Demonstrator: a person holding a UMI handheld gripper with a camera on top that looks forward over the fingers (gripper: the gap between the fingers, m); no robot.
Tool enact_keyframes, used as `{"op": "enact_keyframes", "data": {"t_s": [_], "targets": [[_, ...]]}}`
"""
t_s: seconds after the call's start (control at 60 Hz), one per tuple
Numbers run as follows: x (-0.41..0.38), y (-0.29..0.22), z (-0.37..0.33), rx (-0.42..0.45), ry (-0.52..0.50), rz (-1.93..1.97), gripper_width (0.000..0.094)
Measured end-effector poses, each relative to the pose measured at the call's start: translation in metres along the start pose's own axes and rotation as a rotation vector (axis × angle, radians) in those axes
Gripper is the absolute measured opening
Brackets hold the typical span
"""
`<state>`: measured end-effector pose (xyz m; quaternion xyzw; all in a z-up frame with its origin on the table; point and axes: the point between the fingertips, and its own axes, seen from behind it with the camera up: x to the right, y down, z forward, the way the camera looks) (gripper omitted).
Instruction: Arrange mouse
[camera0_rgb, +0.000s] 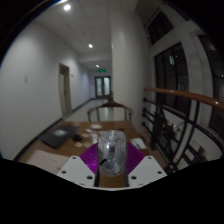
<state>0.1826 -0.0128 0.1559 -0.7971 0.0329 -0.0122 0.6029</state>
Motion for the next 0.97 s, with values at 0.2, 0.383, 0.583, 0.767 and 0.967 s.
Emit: {"op": "enact_keyframes", "data": {"t_s": [0.2, 0.383, 0.583, 0.767, 0.967], "targets": [[-0.193, -0.001, -0.004, 0.003, -0.115, -0.02, 0.034], [-0.289, 0.135, 0.023, -0.295, -0.165, 0.017, 0.0339], [-0.297, 0.173, 0.031, -0.319, -0.105, -0.062, 0.0426], [-0.3, 0.176, 0.02, -0.399, -0.21, -0.1, 0.0709], [-0.272, 0.158, -0.031, -0.36, -0.325, -0.07, 0.0851]]}}
